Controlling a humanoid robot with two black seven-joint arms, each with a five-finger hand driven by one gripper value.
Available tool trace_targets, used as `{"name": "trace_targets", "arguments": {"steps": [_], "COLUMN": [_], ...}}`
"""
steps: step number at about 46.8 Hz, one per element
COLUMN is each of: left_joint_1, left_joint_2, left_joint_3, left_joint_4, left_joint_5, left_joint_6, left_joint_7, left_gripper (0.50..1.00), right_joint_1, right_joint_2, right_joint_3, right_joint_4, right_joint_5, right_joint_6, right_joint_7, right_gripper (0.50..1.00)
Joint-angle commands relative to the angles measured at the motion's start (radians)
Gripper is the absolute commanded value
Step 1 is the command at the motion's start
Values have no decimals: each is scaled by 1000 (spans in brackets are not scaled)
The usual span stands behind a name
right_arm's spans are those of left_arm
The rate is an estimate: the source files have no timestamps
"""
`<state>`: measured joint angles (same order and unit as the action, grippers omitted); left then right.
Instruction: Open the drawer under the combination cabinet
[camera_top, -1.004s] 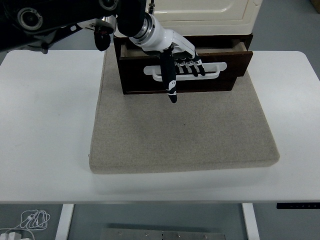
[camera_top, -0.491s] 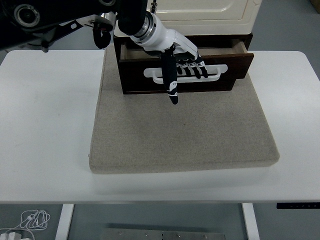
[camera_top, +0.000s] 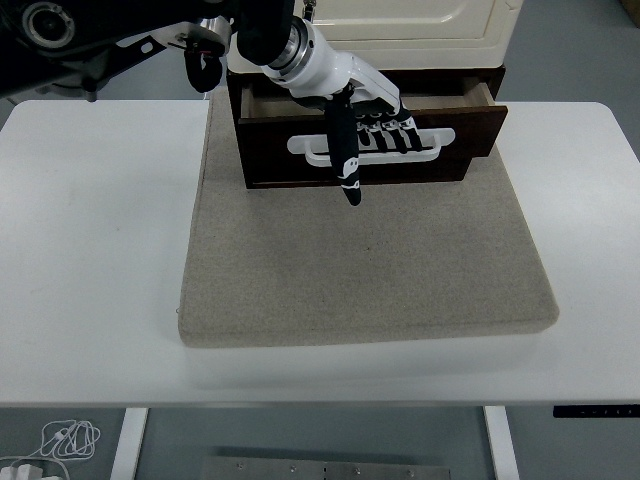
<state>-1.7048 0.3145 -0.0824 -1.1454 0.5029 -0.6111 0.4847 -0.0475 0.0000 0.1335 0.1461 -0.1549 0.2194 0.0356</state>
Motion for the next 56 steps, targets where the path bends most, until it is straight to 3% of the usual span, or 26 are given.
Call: {"name": "trace_targets", "arguments": {"steps": [1, 41, 48, 56], "left_joint_1": [4, 22, 22, 22], "left_joint_2": [0, 3, 3, 8], "left_joint_3": [-10, 3, -33, -177], "left_joint_4": [7, 12, 10, 12], "left_joint_5": [0, 2, -4, -27], "left_joint_6": [0, 4, 0, 0], "left_joint_7": [0, 0, -2, -2], "left_gripper": [1000, 1000, 1000, 1000], "right_joint_1": [0, 0, 0, 0], "right_joint_2": [0, 0, 0, 0], "right_joint_3": [0, 0, 0, 0], "right_joint_4": [0, 1, 0, 1], "right_joint_5": [0, 0, 0, 0], "right_joint_6": [0, 0, 0, 0], "right_joint_7": [0, 1, 0, 1], "right_gripper": [926, 926, 926, 926]}}
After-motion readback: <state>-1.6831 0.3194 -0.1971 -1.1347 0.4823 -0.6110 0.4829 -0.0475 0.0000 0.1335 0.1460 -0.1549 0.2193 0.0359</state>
